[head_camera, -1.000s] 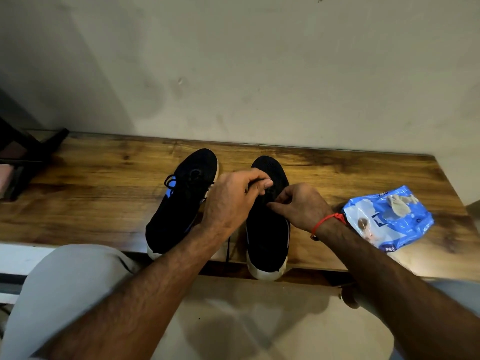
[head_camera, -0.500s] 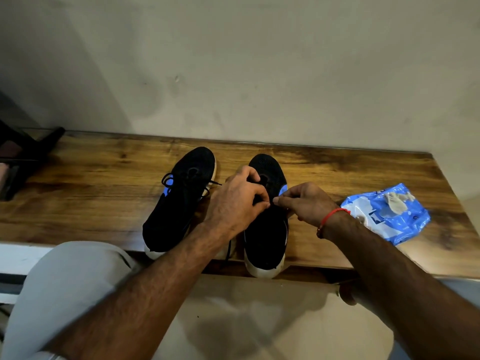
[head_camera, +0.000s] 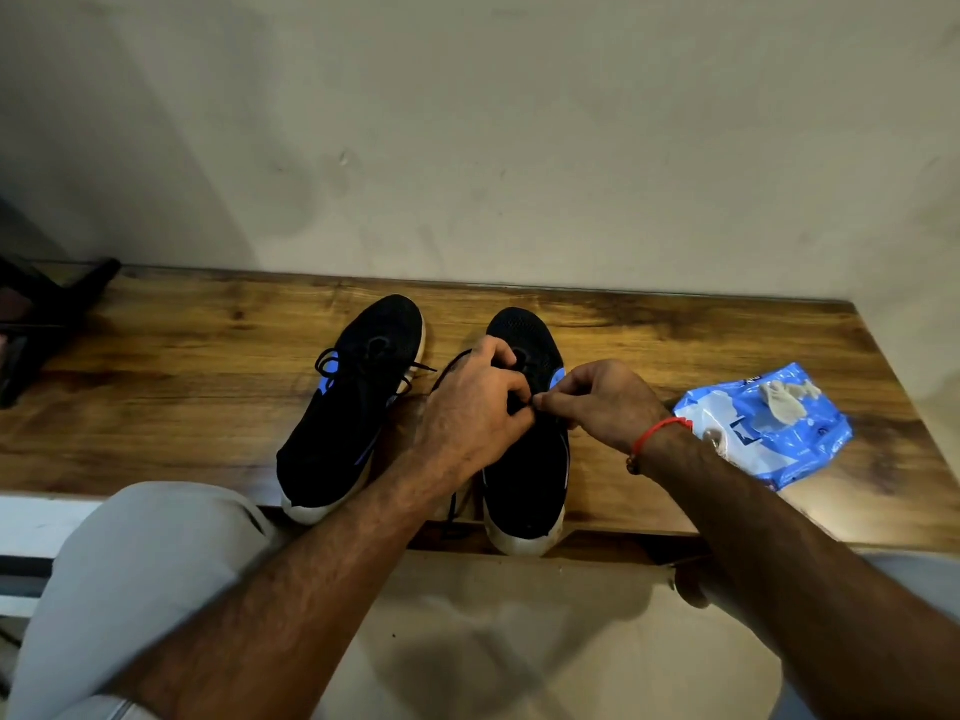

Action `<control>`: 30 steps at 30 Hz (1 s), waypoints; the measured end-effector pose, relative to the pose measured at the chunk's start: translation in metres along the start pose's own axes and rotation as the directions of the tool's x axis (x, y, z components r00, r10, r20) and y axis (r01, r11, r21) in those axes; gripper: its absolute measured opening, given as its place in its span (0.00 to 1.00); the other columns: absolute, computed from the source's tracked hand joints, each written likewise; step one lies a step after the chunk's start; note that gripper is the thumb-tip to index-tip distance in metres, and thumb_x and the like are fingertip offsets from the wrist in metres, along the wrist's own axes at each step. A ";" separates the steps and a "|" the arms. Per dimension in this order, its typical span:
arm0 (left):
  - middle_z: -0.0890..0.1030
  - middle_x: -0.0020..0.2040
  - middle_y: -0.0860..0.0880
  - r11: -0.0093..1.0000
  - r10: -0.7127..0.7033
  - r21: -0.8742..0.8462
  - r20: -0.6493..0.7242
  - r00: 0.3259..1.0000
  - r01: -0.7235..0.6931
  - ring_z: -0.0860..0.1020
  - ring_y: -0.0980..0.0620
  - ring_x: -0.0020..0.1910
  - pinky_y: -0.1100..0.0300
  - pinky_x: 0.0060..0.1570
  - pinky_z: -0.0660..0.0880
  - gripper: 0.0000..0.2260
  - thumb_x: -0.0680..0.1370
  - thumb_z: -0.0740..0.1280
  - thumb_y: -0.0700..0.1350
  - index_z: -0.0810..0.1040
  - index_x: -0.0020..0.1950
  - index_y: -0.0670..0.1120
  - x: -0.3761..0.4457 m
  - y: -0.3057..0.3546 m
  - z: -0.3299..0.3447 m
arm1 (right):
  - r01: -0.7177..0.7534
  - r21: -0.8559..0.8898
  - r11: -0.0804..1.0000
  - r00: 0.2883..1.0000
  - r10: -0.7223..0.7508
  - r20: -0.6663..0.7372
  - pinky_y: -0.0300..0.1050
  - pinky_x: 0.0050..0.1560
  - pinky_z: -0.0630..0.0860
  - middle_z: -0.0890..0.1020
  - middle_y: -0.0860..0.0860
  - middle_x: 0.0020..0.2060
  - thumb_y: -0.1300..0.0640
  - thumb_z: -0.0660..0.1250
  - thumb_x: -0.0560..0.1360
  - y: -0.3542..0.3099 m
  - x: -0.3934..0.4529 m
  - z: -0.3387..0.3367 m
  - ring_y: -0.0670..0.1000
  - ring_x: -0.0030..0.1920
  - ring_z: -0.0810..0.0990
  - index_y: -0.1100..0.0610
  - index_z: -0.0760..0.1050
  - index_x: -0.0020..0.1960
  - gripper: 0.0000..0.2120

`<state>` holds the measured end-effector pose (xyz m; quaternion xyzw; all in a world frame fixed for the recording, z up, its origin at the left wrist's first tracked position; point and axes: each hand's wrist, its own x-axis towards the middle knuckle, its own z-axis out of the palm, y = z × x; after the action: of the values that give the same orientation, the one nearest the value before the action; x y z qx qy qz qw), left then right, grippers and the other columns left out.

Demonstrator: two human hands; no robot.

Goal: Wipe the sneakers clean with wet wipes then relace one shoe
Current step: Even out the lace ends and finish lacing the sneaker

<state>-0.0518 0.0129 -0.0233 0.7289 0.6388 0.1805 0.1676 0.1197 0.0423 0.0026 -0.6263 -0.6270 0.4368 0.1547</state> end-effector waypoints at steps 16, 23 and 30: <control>0.69 0.66 0.56 0.993 -0.112 0.038 -0.048 0.993 0.114 0.69 0.54 0.65 0.53 0.54 0.76 0.10 0.76 0.70 0.61 0.84 0.52 0.57 -0.003 0.005 0.003 | 0.056 -0.065 0.996 0.998 -0.056 -0.007 0.51 0.48 0.81 0.84 0.50 0.38 0.50 0.74 0.74 -0.001 -0.001 0.001 0.49 0.44 0.83 0.52 0.81 0.39 0.07; 0.68 0.69 0.53 0.997 -0.016 -0.070 0.007 1.000 0.017 0.65 0.51 0.67 0.49 0.68 0.66 0.08 0.77 0.72 0.54 0.86 0.53 0.53 0.000 -0.001 0.007 | 0.040 -0.005 0.999 0.999 -0.040 -0.007 0.50 0.49 0.82 0.85 0.50 0.39 0.52 0.74 0.74 -0.001 -0.003 -0.002 0.49 0.44 0.83 0.53 0.82 0.41 0.06; 0.66 0.71 0.57 0.993 -0.117 0.035 0.047 0.992 0.115 0.63 0.49 0.68 0.49 0.66 0.62 0.11 0.77 0.69 0.60 0.84 0.56 0.59 -0.003 0.003 -0.001 | 0.068 -0.028 0.997 0.998 -0.068 -0.009 0.40 0.42 0.78 0.83 0.49 0.39 0.52 0.73 0.75 -0.001 -0.002 0.003 0.46 0.43 0.82 0.53 0.81 0.42 0.05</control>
<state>-0.0497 0.0095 -0.0213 0.6974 0.6785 0.1425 0.1817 0.1168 0.0399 0.0022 -0.6089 -0.6531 0.4194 0.1640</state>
